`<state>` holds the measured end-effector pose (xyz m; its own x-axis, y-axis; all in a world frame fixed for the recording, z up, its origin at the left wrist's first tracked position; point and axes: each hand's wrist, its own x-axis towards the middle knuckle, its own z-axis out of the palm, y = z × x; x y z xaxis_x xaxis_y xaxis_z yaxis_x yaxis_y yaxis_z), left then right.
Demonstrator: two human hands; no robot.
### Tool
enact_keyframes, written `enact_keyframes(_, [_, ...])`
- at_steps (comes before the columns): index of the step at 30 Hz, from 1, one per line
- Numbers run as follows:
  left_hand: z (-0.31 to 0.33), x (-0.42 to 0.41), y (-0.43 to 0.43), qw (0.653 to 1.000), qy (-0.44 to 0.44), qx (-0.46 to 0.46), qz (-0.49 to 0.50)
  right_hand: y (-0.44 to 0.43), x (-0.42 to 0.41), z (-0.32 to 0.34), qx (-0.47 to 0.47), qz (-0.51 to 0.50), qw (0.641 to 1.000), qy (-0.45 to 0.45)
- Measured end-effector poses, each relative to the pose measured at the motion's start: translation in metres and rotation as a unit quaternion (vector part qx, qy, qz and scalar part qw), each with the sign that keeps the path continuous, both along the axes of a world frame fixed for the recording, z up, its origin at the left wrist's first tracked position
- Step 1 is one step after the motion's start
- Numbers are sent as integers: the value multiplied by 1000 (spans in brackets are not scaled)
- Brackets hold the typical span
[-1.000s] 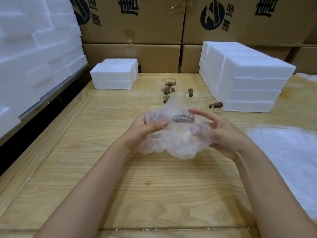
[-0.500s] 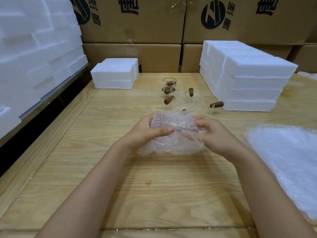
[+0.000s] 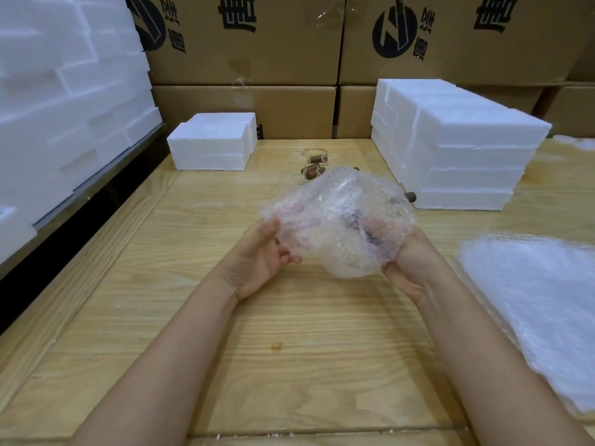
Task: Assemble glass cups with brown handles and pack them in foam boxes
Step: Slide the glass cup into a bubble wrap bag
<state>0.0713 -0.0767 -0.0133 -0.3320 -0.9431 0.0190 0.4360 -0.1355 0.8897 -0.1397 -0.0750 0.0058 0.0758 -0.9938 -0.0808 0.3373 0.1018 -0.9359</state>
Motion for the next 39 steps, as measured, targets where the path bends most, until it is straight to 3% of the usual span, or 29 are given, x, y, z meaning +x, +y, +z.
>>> enact_keyframes(3, [2, -20, 2, 992, -85, -33, 92, 0, 4, -2, -12, -17, 1000, -14])
enact_keyframes(9, [-2, -36, 5, 985, -37, -37, 164, 5, 21, -10, -25, -8, 999, 25])
enact_keyframes(19, [1, -41, 11, 996, 2, 4, 92, 6, 25, -15, -93, 35, 967, 237])
enact_keyframes(22, [-1, -35, 9, 999, 18, -4, 47, 7, 28, -17, -93, 27, 964, 248])
enact_keyframes(25, [-1, -26, 8, 995, 96, -19, -9, 6, 26, -16, -62, 6, 974, 217])
enact_keyframes(32, [1, -32, 11, 997, 53, -15, 58, 9, 22, -10, -112, 26, 938, 327])
enact_keyframes(35, [2, -29, 10, 996, 53, -18, 62, 8, 11, -2, -53, 43, 971, 229])
enact_keyframes(37, [0, -26, 8, 996, 59, -16, 59, 3, -2, 4, -29, 5, 997, 64])
enact_keyframes(39, [-2, -25, 6, 996, 62, -5, 60, 0, -13, 10, -51, -72, 991, -101])
